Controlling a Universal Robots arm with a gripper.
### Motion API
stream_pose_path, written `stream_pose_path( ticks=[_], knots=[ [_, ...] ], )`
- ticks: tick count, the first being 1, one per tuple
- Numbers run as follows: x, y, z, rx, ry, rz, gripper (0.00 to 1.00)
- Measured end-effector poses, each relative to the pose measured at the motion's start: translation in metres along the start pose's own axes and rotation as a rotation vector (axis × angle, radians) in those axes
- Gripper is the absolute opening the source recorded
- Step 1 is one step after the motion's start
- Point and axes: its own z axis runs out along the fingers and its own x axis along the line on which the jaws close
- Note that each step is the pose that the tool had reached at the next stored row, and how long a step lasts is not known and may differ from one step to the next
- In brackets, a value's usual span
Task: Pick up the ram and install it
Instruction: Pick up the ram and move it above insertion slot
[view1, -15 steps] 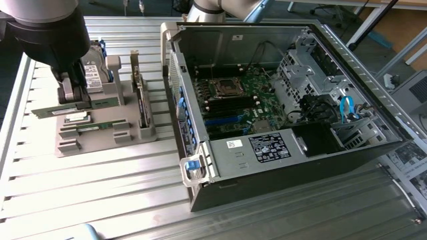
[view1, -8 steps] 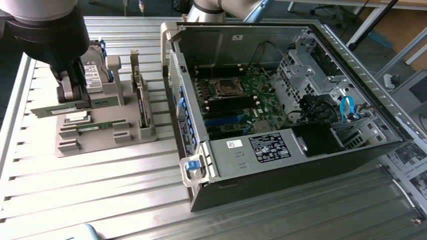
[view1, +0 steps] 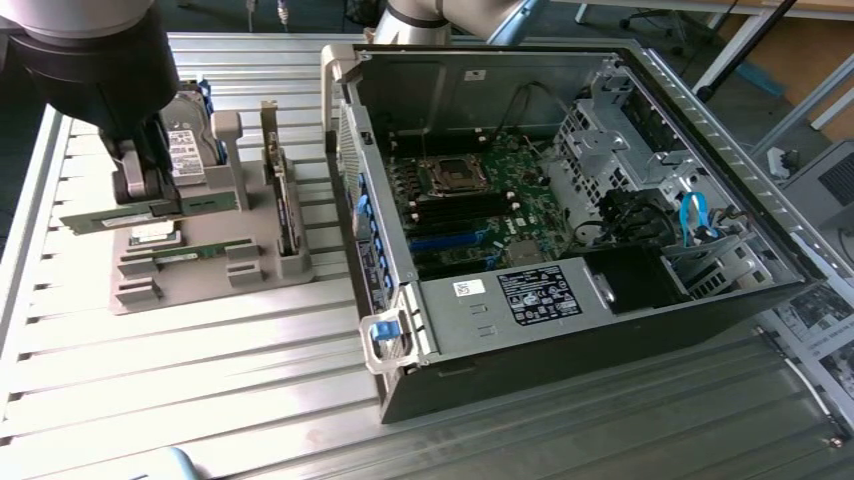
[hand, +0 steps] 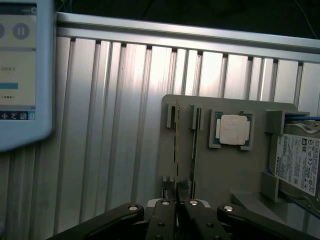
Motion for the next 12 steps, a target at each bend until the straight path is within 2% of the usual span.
stream_pose_path(
  ticks=[12],
  knots=[
    [0.0000,0.0001,-0.0033,0.0000,0.0001,0.000,0.13]
  ],
)
